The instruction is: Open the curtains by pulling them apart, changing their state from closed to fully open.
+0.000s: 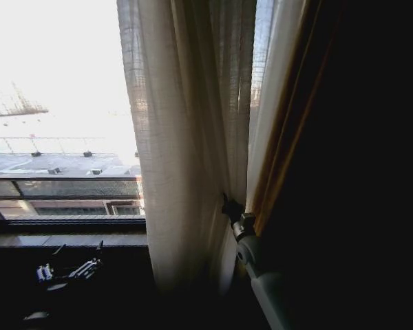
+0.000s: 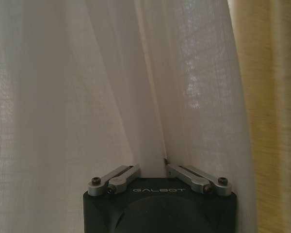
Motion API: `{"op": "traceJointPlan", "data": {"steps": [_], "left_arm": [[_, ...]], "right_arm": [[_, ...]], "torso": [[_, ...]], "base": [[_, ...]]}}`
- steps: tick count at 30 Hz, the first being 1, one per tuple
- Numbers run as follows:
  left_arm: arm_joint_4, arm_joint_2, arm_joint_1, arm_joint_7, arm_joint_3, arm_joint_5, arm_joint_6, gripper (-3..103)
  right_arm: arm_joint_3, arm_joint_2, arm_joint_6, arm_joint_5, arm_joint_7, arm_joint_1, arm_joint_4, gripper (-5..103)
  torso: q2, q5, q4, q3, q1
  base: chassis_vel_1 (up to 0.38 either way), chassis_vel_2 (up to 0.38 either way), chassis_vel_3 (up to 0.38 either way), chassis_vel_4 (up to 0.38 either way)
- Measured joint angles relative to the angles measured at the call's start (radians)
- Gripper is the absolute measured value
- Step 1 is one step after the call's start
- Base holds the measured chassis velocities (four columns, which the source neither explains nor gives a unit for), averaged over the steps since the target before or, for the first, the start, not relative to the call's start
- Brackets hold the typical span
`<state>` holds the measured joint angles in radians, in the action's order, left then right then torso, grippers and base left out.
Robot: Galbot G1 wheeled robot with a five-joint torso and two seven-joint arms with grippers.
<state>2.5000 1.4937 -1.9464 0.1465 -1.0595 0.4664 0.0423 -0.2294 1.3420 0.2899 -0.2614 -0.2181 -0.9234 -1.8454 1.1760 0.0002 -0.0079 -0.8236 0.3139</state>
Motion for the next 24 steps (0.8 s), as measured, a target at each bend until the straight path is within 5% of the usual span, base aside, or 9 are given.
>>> {"op": "traceJointPlan", "data": {"steps": [2,14,24], "left_arm": [[0.0,0.0,0.0,0.0,0.0,0.0,0.0,100],[0.0,0.003,0.002,-0.003,0.003,0.001,0.0,100],[0.0,-0.001,0.027,-0.005,0.005,0.003,0.028,100]], "right_arm": [[0.0,0.0,-0.003,0.003,0.0,-0.001,0.001,3],[0.005,-0.005,-0.008,0.019,-0.001,-0.04,-0.029,51],[0.005,-0.044,0.051,0.026,-0.043,-0.23,-0.235,89]], "torso": [[0.0,0.0007,0.0001,0.0,0.0],[0.0,-0.0011,0.0009,0.0,0.0],[0.0,0.0004,0.0,0.0,0.0]], "base": [[-0.291,-0.195,0.269,0.262],[-0.044,-0.038,0.052,0.055],[0.007,0.011,-0.01,-0.013]]}}
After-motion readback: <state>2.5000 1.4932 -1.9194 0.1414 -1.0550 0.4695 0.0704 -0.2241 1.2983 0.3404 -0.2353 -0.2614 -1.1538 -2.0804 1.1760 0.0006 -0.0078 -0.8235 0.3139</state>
